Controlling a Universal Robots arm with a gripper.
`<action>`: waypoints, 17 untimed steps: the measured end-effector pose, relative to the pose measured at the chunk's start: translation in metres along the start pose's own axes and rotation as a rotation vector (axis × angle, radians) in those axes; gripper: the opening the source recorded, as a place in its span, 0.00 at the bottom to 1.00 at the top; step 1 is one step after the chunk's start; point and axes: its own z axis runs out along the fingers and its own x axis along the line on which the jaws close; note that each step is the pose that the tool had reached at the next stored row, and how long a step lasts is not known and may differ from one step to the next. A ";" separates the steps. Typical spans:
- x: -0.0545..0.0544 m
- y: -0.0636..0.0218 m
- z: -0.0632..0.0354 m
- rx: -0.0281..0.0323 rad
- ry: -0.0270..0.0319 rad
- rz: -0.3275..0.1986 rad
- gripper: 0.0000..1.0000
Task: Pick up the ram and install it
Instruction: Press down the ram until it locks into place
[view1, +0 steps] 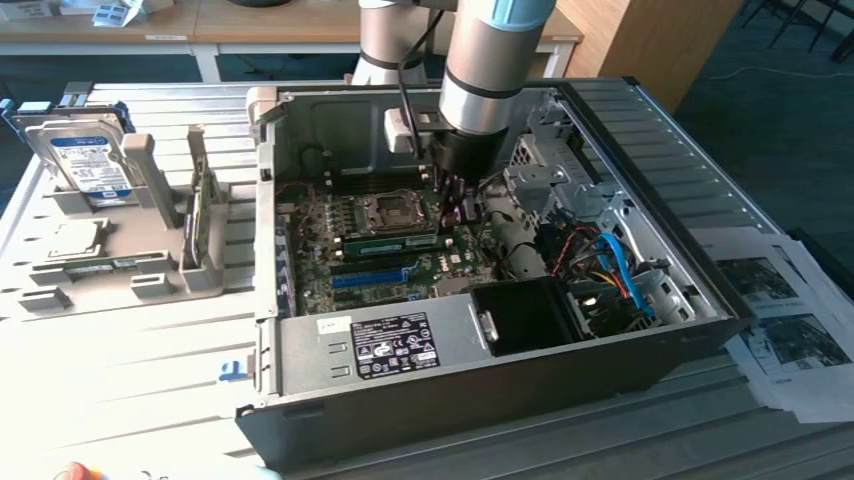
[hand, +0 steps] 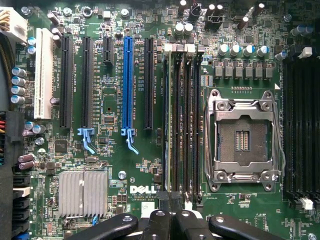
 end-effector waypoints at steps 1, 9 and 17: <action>0.000 0.0000 0.0001 0.0000 0.0002 0.000 0.10; 0.000 0.0000 0.0012 -0.0001 0.0003 0.000 0.10; 0.000 -0.0001 0.0021 0.0000 0.0001 0.000 0.10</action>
